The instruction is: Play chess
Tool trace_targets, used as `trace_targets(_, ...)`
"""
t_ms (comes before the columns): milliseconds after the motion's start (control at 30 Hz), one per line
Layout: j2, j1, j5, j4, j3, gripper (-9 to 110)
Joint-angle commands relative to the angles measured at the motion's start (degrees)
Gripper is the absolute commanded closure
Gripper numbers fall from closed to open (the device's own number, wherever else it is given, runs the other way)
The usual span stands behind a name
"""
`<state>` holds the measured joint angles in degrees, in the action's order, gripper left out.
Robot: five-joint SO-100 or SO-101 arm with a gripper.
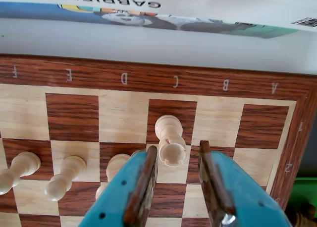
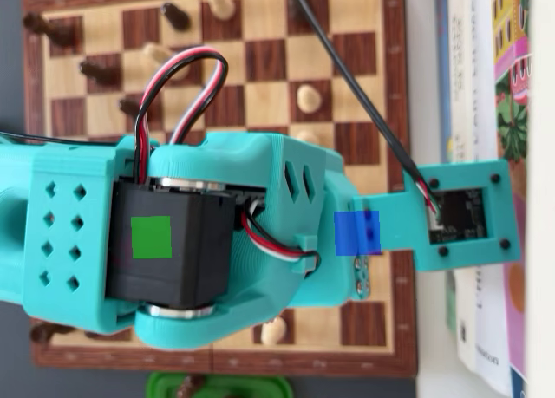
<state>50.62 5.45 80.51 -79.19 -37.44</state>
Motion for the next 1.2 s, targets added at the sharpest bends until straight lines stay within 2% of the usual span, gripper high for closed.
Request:
trace_targets(0, 0.6, 1.2, 0.4, 0.7, 3.0, 88)
trace_targets(1167, -1.3, 1.8, 0.4, 0.1, 5.4, 88)
